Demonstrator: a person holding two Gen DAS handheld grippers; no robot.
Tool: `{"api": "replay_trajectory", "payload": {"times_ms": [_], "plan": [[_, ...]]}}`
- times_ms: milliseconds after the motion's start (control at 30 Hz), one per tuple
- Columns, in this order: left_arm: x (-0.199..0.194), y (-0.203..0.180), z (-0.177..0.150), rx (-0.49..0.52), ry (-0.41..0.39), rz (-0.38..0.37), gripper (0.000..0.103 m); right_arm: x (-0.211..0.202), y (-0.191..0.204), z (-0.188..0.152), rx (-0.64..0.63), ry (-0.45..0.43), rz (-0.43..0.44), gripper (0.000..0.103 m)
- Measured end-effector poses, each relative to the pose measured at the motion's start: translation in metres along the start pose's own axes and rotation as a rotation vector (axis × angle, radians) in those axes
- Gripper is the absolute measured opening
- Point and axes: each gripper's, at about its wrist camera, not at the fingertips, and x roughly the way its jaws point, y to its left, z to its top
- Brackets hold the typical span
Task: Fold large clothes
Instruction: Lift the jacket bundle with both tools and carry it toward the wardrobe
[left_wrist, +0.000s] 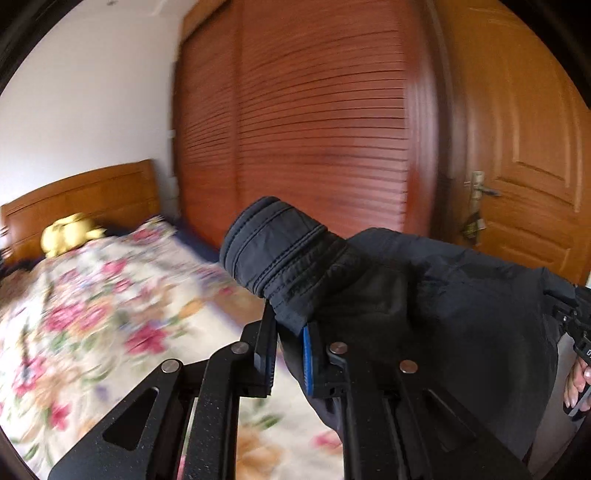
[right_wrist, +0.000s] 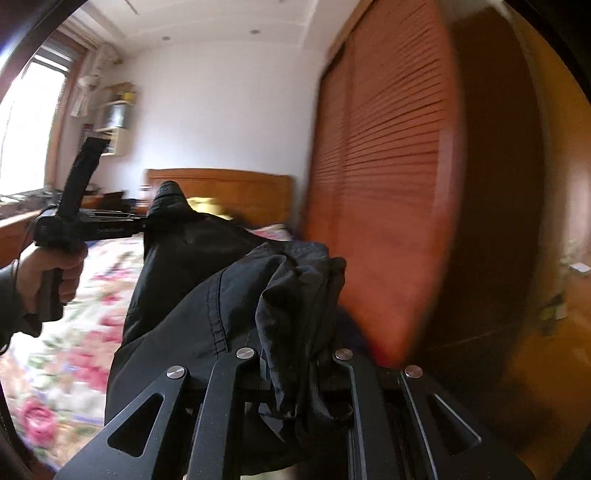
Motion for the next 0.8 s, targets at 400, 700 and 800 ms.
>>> {"api": "replay_trajectory", "payload": {"times_ms": [400, 700, 800], "plan": [[0.133, -0.091, -0.066, 0.059, 0.274, -0.105, 0.015, 0.027, -0.115, -0.102, 0.136, 0.318, -0.193, 0.013], [0.077, -0.087, -0.089, 0.116, 0.268, -0.142, 0.033, 0.053, -0.102, -0.089, 0.214, 0.347, -0.245, 0.023], [0.055, -0.079, -0.095, 0.109, 0.248, -0.142, 0.034, 0.071, -0.104, -0.08, 0.233, 0.365, -0.242, 0.031]]}}
